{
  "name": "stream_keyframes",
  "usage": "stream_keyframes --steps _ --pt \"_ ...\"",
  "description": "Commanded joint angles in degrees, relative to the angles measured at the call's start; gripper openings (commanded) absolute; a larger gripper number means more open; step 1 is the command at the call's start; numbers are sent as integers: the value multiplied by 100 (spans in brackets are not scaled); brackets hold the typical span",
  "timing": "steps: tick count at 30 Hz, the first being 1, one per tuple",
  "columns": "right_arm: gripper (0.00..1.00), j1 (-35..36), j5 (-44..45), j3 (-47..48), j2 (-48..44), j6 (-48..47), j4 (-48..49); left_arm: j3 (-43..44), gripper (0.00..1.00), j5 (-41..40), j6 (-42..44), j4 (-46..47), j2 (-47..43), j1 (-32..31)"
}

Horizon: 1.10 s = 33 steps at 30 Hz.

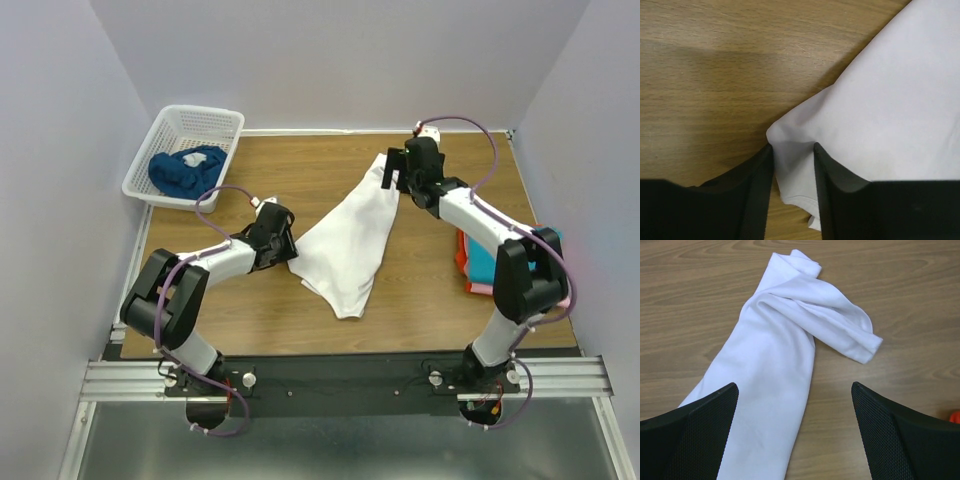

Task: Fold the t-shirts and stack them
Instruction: Flatten the tshirt out

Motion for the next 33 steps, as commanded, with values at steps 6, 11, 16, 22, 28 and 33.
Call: stream_keyframes --steps 6,11,16,22,28,33 --pt "99 -181 -800 1643 1477 -1151 16 235 0 142 203 109 292 171" --pt "89 -330 -1281 2523 2409 -1511 7 385 0 54 335 65 258 180" --pt "76 -339 -1495 3129 3095 -1714 -1 525 0 -218 370 -93 91 198" --pt "53 -339 -959 3333 3465 -1758 -10 666 0 -377 414 -216 -24 215" --pt "8 -348 -659 3237 3413 -1934 -2 771 0 -474 423 -295 -217 233" --pt "1 -357 -817 3035 2790 -1829 -2 1035 0 -780 475 -454 -559 233"
